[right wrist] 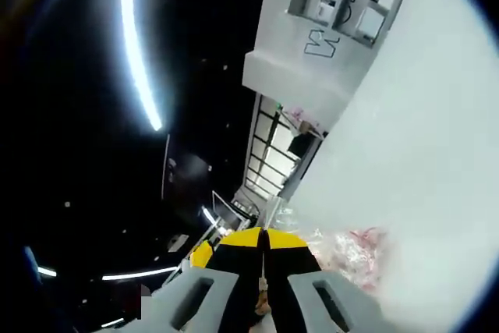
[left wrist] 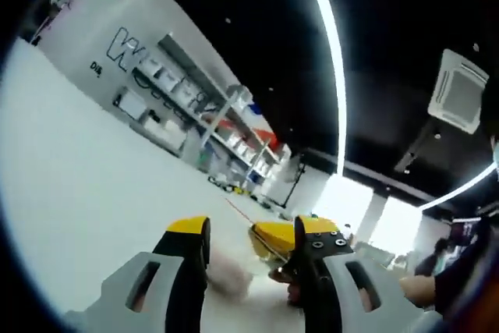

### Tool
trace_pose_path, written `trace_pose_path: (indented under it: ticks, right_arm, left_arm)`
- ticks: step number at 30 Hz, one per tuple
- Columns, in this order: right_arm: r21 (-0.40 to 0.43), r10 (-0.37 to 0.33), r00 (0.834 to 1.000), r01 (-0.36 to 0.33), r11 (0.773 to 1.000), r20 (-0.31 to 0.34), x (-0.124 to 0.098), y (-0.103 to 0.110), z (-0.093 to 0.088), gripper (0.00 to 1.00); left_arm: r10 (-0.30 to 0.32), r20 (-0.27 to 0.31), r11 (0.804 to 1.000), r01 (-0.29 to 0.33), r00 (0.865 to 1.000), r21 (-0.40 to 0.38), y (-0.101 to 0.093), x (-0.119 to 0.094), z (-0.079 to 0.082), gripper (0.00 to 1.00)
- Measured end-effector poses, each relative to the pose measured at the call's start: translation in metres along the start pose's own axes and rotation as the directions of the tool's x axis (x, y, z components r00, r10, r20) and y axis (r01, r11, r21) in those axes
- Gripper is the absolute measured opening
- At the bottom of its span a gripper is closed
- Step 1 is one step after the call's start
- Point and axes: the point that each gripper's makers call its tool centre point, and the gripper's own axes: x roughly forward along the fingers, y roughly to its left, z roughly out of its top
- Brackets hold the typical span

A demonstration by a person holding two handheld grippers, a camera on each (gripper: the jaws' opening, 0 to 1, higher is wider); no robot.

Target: Open the resealable bag by pulling the two sides of the seal apart until the entire bag opening is separated and visibly accessible.

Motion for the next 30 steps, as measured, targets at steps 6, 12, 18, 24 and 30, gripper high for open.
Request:
trace_pose_path:
  ticks: [6,12,18,24,30]
  right_arm:
    - [-0.006,-0.006,1.0,0.006,1.0,0.007,0.0,-0.001,0.001,0.0]
    - [-0.029,-0.015,1.0,0.015,0.999,0.006,0.0,-0.002,0.0,0.0]
    - [-0.064,-0.022,1.0,0.022,0.998,-0.002,0.002,-0.004,-0.002,0.0]
    - [-0.097,-0.025,1.0,0.024,0.995,-0.014,0.002,-0.001,-0.007,0.0]
    - [-0.108,-0.032,0.999,0.03,0.994,-0.014,0.003,-0.002,-0.006,0.0]
  left_arm:
    - [0.018,0.008,1.0,-0.018,1.0,-0.025,0.005,-0.001,0.002,0.44]
    - [0.02,0.03,0.991,-0.016,0.999,-0.134,0.004,0.002,0.002,0.44]
    - [0.008,0.078,0.95,0.017,0.997,-0.313,0.003,0.009,0.004,0.43]
    - [0.015,0.063,0.943,0.007,0.998,-0.333,0.001,0.015,0.0,0.42]
    - [0.043,0.051,0.96,-0.027,0.998,-0.279,-0.002,0.013,-0.006,0.38]
